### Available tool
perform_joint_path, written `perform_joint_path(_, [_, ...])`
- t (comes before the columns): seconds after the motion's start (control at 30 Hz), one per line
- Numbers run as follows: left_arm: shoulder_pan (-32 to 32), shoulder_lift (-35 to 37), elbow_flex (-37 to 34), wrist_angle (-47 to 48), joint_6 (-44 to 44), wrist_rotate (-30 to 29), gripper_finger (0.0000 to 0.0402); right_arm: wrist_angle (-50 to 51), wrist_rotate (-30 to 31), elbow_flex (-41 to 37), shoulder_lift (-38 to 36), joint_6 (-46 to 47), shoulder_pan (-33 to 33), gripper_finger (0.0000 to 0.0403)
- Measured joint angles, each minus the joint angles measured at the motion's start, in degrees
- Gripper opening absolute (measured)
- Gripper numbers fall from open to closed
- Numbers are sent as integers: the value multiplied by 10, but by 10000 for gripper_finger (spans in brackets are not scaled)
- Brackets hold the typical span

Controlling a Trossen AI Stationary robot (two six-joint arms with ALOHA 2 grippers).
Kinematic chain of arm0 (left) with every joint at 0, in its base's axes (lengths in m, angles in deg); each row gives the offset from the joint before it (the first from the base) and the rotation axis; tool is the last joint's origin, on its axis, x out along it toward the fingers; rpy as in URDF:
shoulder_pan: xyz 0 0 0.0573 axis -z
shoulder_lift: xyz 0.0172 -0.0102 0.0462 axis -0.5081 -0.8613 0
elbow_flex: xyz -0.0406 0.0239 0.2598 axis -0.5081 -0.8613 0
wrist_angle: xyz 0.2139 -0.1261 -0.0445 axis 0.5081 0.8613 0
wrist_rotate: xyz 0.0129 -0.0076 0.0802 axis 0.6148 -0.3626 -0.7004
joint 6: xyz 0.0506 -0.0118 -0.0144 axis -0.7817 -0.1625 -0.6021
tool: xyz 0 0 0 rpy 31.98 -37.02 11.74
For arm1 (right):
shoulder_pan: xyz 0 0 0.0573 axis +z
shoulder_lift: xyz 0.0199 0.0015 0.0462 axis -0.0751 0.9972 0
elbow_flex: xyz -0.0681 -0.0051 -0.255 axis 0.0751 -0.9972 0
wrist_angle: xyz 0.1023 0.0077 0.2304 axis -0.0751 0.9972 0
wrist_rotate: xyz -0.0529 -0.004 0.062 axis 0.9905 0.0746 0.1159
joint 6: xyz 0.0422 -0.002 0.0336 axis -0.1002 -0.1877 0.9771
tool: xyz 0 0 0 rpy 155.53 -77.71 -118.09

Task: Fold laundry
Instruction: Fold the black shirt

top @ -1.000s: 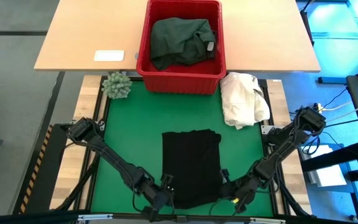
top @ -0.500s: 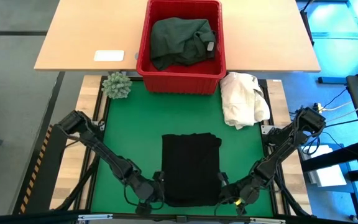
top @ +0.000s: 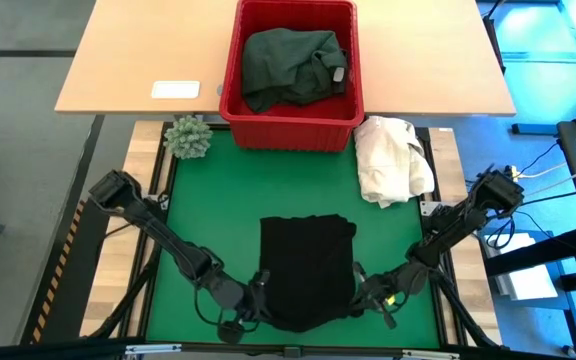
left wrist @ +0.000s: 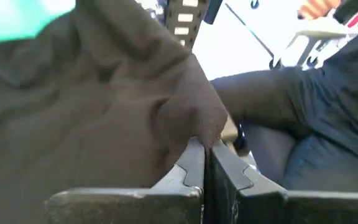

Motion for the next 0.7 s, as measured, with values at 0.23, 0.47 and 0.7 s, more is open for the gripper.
perform_joint_path(0.23, [-6, 53, 0, 22, -35, -29, 1, 36, 17, 1, -40, -45, -2, 4])
perform_joint_path(0.47, [-37, 78, 0, 56, -55, -49, 0, 142, 195, 1, -115, -108, -2, 4])
perform_joint_path(0.7, [-98, 78, 0, 104, -83, -26, 0, 281, 310, 1, -169, -84, -25, 4])
